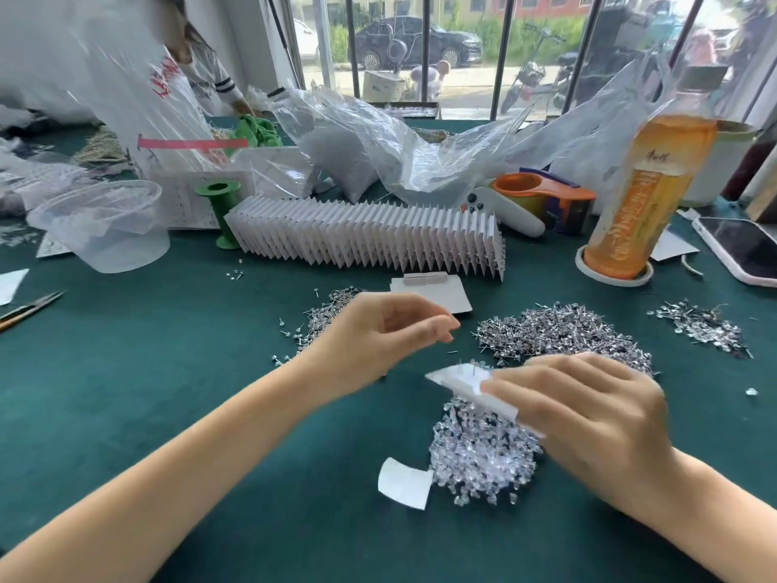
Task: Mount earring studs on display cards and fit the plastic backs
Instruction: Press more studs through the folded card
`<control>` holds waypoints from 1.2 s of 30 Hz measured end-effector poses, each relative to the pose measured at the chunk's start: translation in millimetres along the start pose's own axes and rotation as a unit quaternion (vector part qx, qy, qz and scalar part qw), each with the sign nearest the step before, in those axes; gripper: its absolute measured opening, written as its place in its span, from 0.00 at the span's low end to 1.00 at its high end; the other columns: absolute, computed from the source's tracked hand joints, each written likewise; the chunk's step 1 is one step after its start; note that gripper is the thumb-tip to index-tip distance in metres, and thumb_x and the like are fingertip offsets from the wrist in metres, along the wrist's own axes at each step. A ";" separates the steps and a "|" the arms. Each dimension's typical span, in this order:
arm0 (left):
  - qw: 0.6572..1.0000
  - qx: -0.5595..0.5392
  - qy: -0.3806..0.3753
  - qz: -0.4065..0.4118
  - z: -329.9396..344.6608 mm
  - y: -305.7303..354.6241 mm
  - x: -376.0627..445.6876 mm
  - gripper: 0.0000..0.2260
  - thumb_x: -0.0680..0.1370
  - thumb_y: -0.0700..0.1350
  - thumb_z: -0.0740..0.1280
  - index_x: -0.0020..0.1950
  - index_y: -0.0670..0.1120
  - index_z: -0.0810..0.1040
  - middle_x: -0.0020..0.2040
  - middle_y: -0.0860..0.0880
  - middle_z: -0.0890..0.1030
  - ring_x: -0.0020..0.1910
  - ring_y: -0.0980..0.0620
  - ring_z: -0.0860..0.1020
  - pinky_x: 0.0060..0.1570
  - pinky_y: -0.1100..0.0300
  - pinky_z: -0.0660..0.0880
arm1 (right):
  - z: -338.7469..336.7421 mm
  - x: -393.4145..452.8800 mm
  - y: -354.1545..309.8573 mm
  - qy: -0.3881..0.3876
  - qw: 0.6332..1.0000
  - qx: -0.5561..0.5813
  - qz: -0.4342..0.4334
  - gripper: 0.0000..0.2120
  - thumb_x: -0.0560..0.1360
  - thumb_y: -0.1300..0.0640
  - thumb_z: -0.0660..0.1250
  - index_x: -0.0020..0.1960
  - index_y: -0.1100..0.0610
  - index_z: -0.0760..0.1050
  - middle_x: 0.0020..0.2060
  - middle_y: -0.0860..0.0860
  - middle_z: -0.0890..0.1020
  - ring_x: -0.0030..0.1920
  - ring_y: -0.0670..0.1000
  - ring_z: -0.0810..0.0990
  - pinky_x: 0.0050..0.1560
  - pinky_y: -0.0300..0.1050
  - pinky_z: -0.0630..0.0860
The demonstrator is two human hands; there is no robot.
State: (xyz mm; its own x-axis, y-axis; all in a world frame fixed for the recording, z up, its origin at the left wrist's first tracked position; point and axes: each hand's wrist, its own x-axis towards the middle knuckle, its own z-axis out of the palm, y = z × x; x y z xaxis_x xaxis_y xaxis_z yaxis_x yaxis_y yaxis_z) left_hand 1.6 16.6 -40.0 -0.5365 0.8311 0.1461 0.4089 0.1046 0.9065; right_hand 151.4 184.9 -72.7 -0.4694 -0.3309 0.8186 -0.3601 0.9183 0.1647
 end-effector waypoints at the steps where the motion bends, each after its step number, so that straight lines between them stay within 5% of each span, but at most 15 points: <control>1: 0.999 0.036 0.036 0.000 -1.2 -5.2 1.9 0.04 0.75 0.47 0.69 0.47 0.49 0.83 0.41 0.52 0.84 0.39 0.60 0.79 0.43 0.64 0.74 | -0.5 -0.2 2.8 0.016 0.999 0.017 0.044 0.06 0.78 0.59 0.66 0.47 0.54 0.82 0.38 0.48 0.85 0.38 0.49 0.83 0.35 0.45 0.77; 6: 0.976 0.214 -0.010 0.042 10.6 -20.2 -1.2 0.02 0.74 0.45 0.71 0.46 0.49 0.83 0.40 0.57 0.82 0.39 0.62 0.78 0.40 0.72 0.70 | 8.1 -4.9 13.6 0.084 0.968 0.042 0.232 0.14 0.75 0.53 0.67 0.42 0.63 0.82 0.40 0.44 0.80 0.39 0.45 0.79 0.39 0.39 0.74; 12: 0.969 0.241 0.009 0.061 18.9 -18.2 10.9 0.04 0.74 0.43 0.71 0.48 0.49 0.82 0.41 0.54 0.83 0.41 0.59 0.78 0.42 0.71 0.72 | 12.7 -7.7 16.0 0.105 0.953 0.047 0.281 0.14 0.74 0.51 0.67 0.43 0.62 0.82 0.40 0.44 0.79 0.39 0.43 0.75 0.39 0.32 0.70; 16: 0.958 0.281 -0.028 0.058 25.6 -11.2 20.3 0.08 0.76 0.45 0.69 0.54 0.51 0.82 0.45 0.53 0.82 0.42 0.56 0.79 0.48 0.59 0.75 | 12.5 -8.3 16.6 0.108 0.955 0.050 0.273 0.14 0.74 0.51 0.67 0.43 0.62 0.82 0.40 0.44 0.79 0.39 0.45 0.77 0.36 0.39 0.73; 21: 0.951 0.298 -0.052 0.066 28.7 -7.1 30.3 0.06 0.75 0.41 0.70 0.50 0.48 0.83 0.48 0.51 0.82 0.43 0.54 0.79 0.50 0.56 0.76 | 12.2 -10.1 17.9 0.095 0.957 0.054 0.267 0.14 0.73 0.51 0.68 0.44 0.62 0.83 0.41 0.45 0.81 0.38 0.46 0.80 0.36 0.46 0.75; 28: 0.960 0.268 -0.038 0.076 25.5 -10.3 26.3 0.03 0.76 0.41 0.69 0.48 0.46 0.81 0.43 0.57 0.77 0.37 0.64 0.73 0.43 0.78 0.67 | 10.0 -6.4 15.9 0.082 0.968 0.056 0.233 0.14 0.74 0.53 0.68 0.42 0.64 0.83 0.41 0.47 0.83 0.38 0.49 0.83 0.37 0.47 0.77; 32: 0.971 0.232 -0.027 0.050 16.4 -15.1 23.1 0.03 0.77 0.42 0.67 0.45 0.49 0.77 0.37 0.60 0.73 0.34 0.68 0.71 0.36 0.75 0.65 | 5.7 -4.1 13.4 0.060 0.986 0.051 0.144 0.10 0.75 0.56 0.68 0.40 0.61 0.84 0.38 0.48 0.84 0.37 0.50 0.84 0.33 0.48 0.78; 36: 0.996 0.076 -0.037 -0.007 4.1 -7.3 20.0 0.05 0.77 0.42 0.68 0.43 0.50 0.78 0.37 0.56 0.79 0.36 0.62 0.75 0.41 0.69 0.70 | 0.8 0.9 6.2 0.006 0.999 0.032 0.004 0.17 0.81 0.56 0.61 0.41 0.56 0.85 0.39 0.47 0.85 0.39 0.48 0.84 0.35 0.42 0.78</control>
State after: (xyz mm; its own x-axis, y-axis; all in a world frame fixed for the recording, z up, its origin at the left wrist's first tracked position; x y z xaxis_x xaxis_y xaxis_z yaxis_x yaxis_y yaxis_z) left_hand -9.1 34.6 -45.3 -0.4899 0.8661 0.0996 0.5119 0.1933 0.8370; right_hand 148.2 190.1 -71.3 -0.4631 -0.3197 0.8266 -0.4074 0.9051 0.1218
